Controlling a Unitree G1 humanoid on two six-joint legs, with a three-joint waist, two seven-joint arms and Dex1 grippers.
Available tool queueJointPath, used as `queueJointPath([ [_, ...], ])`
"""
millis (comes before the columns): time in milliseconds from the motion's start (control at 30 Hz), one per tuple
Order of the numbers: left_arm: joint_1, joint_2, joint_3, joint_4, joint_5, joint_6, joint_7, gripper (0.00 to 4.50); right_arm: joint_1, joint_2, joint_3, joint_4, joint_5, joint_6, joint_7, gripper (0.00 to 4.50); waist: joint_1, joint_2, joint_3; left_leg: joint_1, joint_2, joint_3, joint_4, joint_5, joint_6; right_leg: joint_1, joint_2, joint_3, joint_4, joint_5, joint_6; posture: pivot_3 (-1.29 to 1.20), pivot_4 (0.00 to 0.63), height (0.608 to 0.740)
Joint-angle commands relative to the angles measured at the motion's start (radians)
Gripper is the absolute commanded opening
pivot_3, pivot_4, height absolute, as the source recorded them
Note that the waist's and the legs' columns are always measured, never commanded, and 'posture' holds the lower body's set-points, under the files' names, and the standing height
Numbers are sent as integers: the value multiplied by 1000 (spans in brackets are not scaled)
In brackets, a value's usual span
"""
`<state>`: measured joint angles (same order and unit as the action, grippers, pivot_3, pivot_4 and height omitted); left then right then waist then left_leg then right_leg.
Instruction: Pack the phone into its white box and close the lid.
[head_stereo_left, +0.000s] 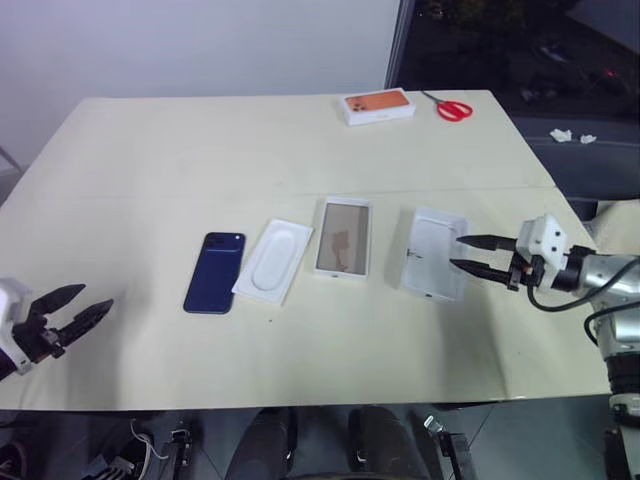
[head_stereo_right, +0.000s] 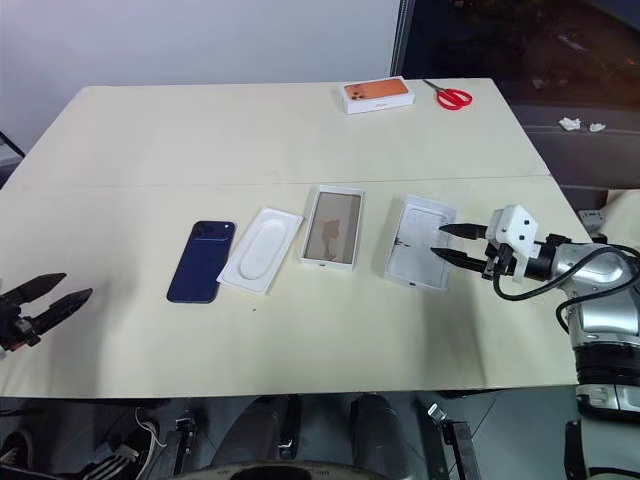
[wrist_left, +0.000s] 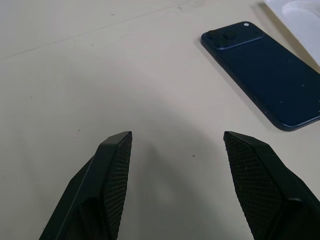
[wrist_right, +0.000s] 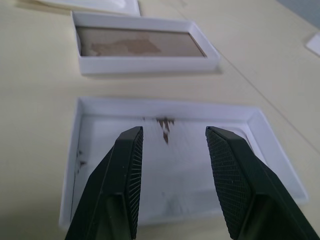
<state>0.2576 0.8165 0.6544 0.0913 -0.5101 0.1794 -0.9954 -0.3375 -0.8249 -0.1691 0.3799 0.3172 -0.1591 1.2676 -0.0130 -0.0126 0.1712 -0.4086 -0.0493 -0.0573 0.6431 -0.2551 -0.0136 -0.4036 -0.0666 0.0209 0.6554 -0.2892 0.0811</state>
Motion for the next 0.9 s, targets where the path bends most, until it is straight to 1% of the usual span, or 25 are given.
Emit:
queueJointPath([
  [33,-18,10,39,5,2,-36,6,3093,-25,-25,-30,26,1,-30,-2,2093,-1,0,0,0,0,0,0,0,0,0,0,0,0,0,0,0,150,740],
  [133,-38,23,25,-6,-8,2,15,3093,-24,-8,-19,16,10,-6,-14,2093,0,0,0,0,0,0,0,0,0,0,0,0,0,0,0,0,150,740],
  [367,-66,23,17,-21,-11,16,23,3093,-24,5,-17,-4,38,79,-23,2093,0,0,0,0,0,0,0,0,0,0,0,0,0,0,0,0,150,740],
  [467,-86,24,12,-25,-15,35,30,3093,-23,9,-17,-11,32,78,-33,2093,0,0,0,0,0,0,0,0,0,0,0,0,0,0,0,0,150,740],
  [833,-168,28,-28,-90,-61,225,64,3093,-36,17,-5,-23,21,67,-47,2093,0,0,0,0,0,0,1,0,0,0,0,0,0,0,0,0,150,740],
  [900,-183,20,-42,-120,-74,248,72,3093,-48,24,4,-51,24,86,-55,2093,-1,0,0,0,0,0,1,0,0,0,1,0,0,0,0,0,150,740],
])
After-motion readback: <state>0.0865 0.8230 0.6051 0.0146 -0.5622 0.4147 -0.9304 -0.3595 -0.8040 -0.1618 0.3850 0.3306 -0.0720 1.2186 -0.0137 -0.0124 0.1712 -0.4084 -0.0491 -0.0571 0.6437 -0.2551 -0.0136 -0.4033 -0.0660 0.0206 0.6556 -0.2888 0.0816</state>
